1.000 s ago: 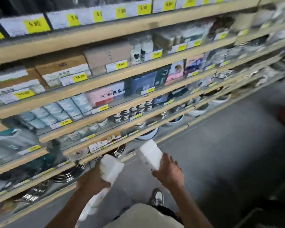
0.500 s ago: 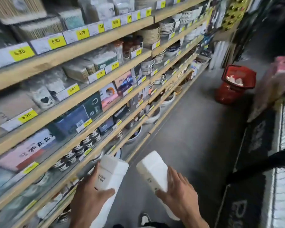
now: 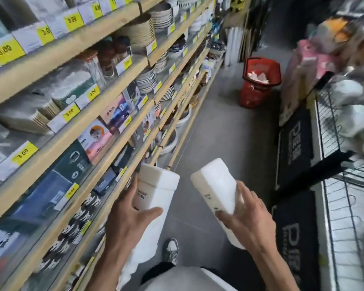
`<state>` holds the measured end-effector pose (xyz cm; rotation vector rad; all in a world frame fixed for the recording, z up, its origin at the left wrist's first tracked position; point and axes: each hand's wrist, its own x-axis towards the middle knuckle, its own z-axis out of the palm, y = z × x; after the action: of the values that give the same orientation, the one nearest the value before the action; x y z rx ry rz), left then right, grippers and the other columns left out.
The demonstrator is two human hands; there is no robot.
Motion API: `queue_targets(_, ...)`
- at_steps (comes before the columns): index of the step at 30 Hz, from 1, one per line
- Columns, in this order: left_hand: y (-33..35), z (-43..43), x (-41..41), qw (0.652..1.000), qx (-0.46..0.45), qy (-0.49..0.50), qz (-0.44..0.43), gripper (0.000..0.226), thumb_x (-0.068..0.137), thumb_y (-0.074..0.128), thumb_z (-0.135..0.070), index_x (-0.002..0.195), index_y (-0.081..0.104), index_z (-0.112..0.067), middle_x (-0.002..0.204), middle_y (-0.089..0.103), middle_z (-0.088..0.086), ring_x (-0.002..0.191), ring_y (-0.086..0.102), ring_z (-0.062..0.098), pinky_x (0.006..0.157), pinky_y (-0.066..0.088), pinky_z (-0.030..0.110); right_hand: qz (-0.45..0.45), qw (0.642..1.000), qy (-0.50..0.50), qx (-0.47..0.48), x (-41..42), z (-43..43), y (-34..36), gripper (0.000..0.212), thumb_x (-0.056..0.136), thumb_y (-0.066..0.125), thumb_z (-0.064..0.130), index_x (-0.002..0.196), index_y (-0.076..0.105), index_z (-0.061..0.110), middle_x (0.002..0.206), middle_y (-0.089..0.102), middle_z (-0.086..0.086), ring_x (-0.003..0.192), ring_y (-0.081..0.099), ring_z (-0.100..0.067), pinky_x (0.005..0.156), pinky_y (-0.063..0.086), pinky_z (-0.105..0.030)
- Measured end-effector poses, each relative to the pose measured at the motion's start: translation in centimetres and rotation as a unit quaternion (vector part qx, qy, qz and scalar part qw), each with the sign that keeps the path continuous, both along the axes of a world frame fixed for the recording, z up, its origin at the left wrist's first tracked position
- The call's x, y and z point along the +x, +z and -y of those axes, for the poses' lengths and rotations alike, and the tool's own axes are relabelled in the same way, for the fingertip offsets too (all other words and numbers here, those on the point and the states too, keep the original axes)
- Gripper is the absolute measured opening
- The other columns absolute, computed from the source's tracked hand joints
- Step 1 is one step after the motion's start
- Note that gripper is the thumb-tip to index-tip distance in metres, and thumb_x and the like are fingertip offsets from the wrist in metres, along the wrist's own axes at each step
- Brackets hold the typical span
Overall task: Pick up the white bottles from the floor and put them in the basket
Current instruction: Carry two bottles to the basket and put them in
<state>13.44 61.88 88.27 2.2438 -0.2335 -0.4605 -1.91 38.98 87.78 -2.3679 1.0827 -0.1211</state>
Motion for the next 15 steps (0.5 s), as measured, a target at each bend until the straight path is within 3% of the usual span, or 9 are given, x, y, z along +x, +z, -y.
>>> queue_targets(3, 0.4, 1.2, 3.3, 0.999, -0.018, -0.028, 0.002, 0.109, 0.046, 0.071, -0.063, 0.132, 0.007, -0.082, 0.115, 0.064, -0.008, 0.092, 0.066, 0.014, 0.082, 0.057, 0.046, -0.002, 1.0, -0.016, -0.014, 2.3, 0.9, 0.8, 0.087, 0.066, 0.08, 0.052, 0.141, 0.038, 0.043, 0.101, 0.044, 0.02, 0.106, 0.052, -0.016, 0.069, 0.033, -0.031)
queue_targets(7, 1.0, 2.9, 7.3, 0.997, -0.034, -0.067, -0.009, 0.101, 0.044, 0.072, -0.063, 0.119, 0.01, -0.089, 0.108, 0.067, -0.011, 0.091, 0.066, 0.011, 0.082, 0.057, 0.045, 0.023, 0.998, -0.053, -0.014, 4.7, 1.7, 1.7, 0.085, 0.063, 0.08, 0.052, 0.137, 0.038, 0.047, 0.104, 0.052, 0.019, 0.102, 0.05, -0.013, 0.07, 0.036, -0.032)
queue_targets(11, 1.8, 5.0, 10.9, 0.991, -0.05, -0.124, -0.024, 0.108, 0.047, 0.076, -0.058, 0.133, 0.015, -0.079, 0.101, 0.061, -0.023, 0.09, 0.061, -0.001, 0.073, 0.053, 0.033, 0.042, 0.995, -0.084, -0.009, 6.2, 2.7, 2.1, 0.088, 0.06, 0.078, 0.054, 0.139, 0.04, 0.047, 0.109, 0.057, 0.016, 0.104, 0.054, -0.014, 0.075, 0.047, -0.037)
queue_targets(15, 2.5, 8.0, 14.2, 0.986, -0.034, -0.166, -0.003, 0.113, 0.051, 0.076, -0.054, 0.147, 0.017, -0.065, 0.116, 0.059, -0.012, 0.09, 0.056, -0.004, 0.066, 0.043, 0.023, 0.057, 0.991, -0.117, -0.007, 7.4, 4.2, 2.5, 0.084, 0.06, 0.079, 0.051, 0.135, 0.041, 0.048, 0.106, 0.058, 0.015, 0.101, 0.057, -0.015, 0.078, 0.053, -0.042)
